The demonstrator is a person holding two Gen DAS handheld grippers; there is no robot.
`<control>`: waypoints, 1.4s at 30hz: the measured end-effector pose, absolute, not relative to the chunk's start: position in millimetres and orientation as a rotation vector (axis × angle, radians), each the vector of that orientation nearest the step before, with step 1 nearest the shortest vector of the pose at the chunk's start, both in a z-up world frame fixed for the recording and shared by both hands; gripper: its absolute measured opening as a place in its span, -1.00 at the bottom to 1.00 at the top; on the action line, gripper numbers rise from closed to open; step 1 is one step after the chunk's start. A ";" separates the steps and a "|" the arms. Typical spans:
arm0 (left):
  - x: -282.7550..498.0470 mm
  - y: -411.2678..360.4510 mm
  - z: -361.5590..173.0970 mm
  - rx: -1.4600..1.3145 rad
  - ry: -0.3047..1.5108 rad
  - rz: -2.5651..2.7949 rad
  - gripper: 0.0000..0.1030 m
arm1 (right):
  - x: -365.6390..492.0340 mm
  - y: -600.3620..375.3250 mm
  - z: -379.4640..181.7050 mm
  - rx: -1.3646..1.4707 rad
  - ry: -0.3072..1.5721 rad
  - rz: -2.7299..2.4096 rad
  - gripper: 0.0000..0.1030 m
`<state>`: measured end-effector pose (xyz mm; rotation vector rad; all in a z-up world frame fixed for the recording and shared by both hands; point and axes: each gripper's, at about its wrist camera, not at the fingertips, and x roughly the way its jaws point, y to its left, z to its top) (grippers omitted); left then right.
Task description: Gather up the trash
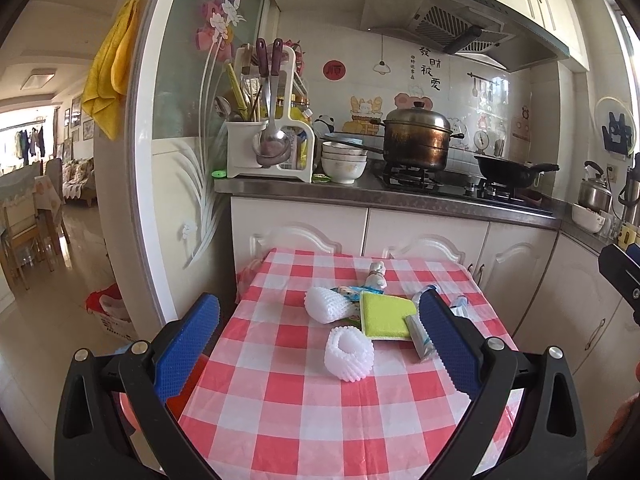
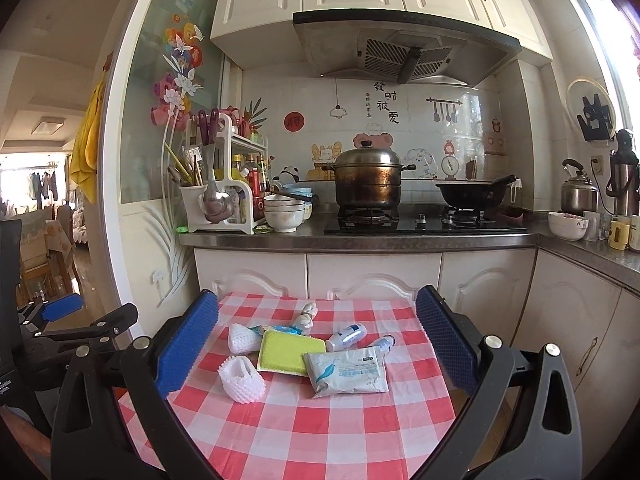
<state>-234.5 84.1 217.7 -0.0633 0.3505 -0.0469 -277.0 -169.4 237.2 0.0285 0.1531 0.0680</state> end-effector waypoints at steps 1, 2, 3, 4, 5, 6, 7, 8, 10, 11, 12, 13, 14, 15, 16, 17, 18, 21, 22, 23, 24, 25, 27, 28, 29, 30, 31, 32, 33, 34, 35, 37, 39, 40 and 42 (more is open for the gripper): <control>-234.4 84.2 217.6 -0.062 0.351 -0.047 0.91 | -276.9 -170.0 237.5 0.032 0.155 0.068 0.93; -234.5 84.1 217.4 -0.062 0.352 -0.046 0.91 | -276.4 -170.6 237.6 0.036 0.158 0.065 0.93; -234.5 84.7 217.3 -0.061 0.354 -0.046 0.91 | -275.6 -171.2 237.2 0.039 0.163 0.062 0.93; -233.9 85.1 217.5 -0.062 0.355 -0.047 0.91 | -274.7 -171.6 236.7 0.041 0.168 0.060 0.93; -233.9 85.3 217.4 -0.062 0.355 -0.046 0.91 | -274.4 -172.5 236.0 0.044 0.170 0.060 0.93; -233.4 84.8 217.1 -0.062 0.355 -0.044 0.91 | -273.9 -172.9 235.3 0.045 0.171 0.058 0.93; -232.6 85.1 216.6 -0.061 0.358 -0.042 0.91 | -272.5 -173.4 234.8 0.047 0.174 0.055 0.93; -231.4 85.4 216.0 -0.060 0.361 -0.041 0.91 | -271.3 -173.9 233.8 0.047 0.178 0.054 0.93; -229.1 86.1 213.7 -0.062 0.369 -0.038 0.91 | -268.7 -174.9 231.5 0.052 0.189 0.056 0.93; -227.8 85.9 212.5 -0.063 0.373 -0.038 0.91 | -267.2 -175.6 230.1 0.057 0.193 0.058 0.93; -226.6 86.2 211.3 -0.065 0.376 -0.039 0.91 | -265.2 -176.1 228.4 0.062 0.198 0.059 0.93; -225.1 86.0 209.7 -0.066 0.378 -0.041 0.91 | -263.4 -177.5 226.4 0.066 0.204 0.060 0.93; -223.9 86.0 208.2 -0.064 0.379 -0.041 0.91 | -261.1 -178.5 224.3 0.070 0.212 0.060 0.93; -221.8 85.5 206.8 -0.062 0.383 -0.040 0.91 | -258.2 -179.6 221.7 0.080 0.222 0.061 0.93; -219.6 84.7 205.1 -0.057 0.389 -0.039 0.91 | -256.3 -181.5 219.2 0.089 0.229 0.064 0.93; -217.4 84.0 203.3 -0.052 0.396 -0.037 0.91 | -253.6 -183.5 216.8 0.101 0.238 0.068 0.93; -214.8 83.7 201.0 -0.049 0.403 -0.034 0.91 | -249.6 -184.8 213.9 0.110 0.253 0.070 0.93; -208.5 83.0 194.0 -0.049 0.420 -0.027 0.91 | -240.1 -188.6 205.6 0.124 0.282 0.066 0.93; -205.5 82.9 191.2 -0.048 0.427 -0.024 0.91 | -237.2 -189.8 202.8 0.128 0.289 0.068 0.93; -202.2 82.7 188.3 -0.047 0.435 -0.021 0.91 | -234.3 -190.9 200.0 0.130 0.295 0.070 0.93; -199.0 82.8 186.2 -0.047 0.442 -0.019 0.91 | -231.2 -191.7 196.9 0.128 0.302 0.068 0.93; -194.7 82.4 182.6 -0.047 0.455 -0.018 0.91 | -227.2 -192.7 193.0 0.126 0.315 0.067 0.93; -188.2 80.9 175.9 -0.044 0.476 -0.020 0.91 | -219.7 -195.5 185.3 0.134 0.339 0.071 0.93; -185.8 79.9 172.4 -0.042 0.485 -0.020 0.91 | -214.9 -197.5 180.2 0.147 0.357 0.073 0.93; -182.9 79.0 169.0 -0.039 0.494 -0.022 0.91 | -210.2 -199.6 175.7 0.161 0.377 0.078 0.93; -178.9 78.2 164.7 -0.036 0.504 -0.024 0.91 | -204.4 -202.0 170.0 0.177 0.400 0.085 0.93; -176.4 77.1 160.5 -0.035 0.513 -0.026 0.91 | -199.8 -203.8 165.4 0.189 0.418 0.091 0.93; -173.1 76.5 156.5 -0.034 0.524 -0.030 0.91 | -194.8 -206.1 160.6 0.200 0.435 0.095 0.93; -168.9 76.7 151.5 -0.035 0.535 -0.037 0.91 | -189.8 -208.2 154.9 0.209 0.451 0.099 0.93; -165.6 76.5 147.0 -0.036 0.544 -0.042 0.91 | -184.8 -210.3 148.5 0.220 0.469 0.101 0.93; -161.8 77.4 141.9 -0.038 0.553 -0.050 0.91 | -180.2 -212.4 143.1 0.232 0.485 0.104 0.93; -154.8 79.2 132.0 -0.049 0.569 -0.079 0.91 | -169.4 -219.4 130.2 0.268 0.526 0.110 0.93; -148.0 80.5 123.4 -0.060 0.585 -0.109 0.91 | -159.8 -225.9 117.5 0.300 0.562 0.117 0.93; -143.8 81.1 118.4 -0.065 0.592 -0.127 0.91 | -154.7 -228.8 110.4 0.312 0.580 0.119 0.93; -136.3 81.2 109.2 -0.073 0.612 -0.153 0.91 | -145.8 -232.8 98.3 0.333 0.613 0.126 0.93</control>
